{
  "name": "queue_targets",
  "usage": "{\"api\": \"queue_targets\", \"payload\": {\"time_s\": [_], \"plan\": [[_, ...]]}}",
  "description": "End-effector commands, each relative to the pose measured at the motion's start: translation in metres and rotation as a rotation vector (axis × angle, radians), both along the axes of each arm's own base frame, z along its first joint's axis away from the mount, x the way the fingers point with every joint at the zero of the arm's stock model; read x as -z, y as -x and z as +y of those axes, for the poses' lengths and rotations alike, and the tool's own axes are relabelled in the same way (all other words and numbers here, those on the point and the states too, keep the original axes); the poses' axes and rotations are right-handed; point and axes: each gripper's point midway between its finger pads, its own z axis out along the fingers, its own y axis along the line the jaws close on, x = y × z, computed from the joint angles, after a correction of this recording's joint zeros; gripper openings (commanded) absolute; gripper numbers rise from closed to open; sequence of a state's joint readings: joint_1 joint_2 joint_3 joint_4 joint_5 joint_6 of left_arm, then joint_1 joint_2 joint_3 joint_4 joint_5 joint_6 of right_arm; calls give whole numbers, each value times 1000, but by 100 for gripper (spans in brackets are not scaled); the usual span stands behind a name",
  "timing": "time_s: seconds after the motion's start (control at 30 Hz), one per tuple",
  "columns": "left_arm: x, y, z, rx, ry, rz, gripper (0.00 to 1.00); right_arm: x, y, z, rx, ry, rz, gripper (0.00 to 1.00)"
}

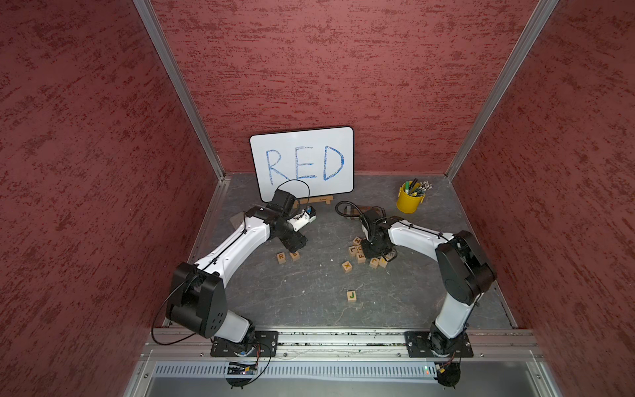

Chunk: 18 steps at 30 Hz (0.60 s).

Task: Assemble the uppercase word "red" with letter blocks
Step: Pick up the letter block from the center of the board.

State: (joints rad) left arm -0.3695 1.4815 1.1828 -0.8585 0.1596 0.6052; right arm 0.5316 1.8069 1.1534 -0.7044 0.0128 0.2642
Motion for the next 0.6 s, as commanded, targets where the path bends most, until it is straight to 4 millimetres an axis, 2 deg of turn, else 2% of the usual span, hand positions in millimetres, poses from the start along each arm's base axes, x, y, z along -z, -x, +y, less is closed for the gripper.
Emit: {"api": "queue_targets", "payload": {"time_s": [0.0, 0.1, 0.27, 0.43, 0.57], "plan": [[-6, 3, -1, -3, 28, -8, 83, 0, -7, 0, -12, 28, -13, 37], [-7, 3, 0, -5, 25, -12, 83, 4, -4, -1, -16, 31, -1, 28], [-11, 1, 0, -9, 27, -22, 83, 0, -3, -2, -14, 29, -3, 23], [-16, -9, 5, -48, 24, -52, 83, -11, -1, -3, -14, 25, -12, 21], [-20, -17, 11, -97, 43, -66, 85, -29, -2, -3, -13, 12, -42, 19]]}}
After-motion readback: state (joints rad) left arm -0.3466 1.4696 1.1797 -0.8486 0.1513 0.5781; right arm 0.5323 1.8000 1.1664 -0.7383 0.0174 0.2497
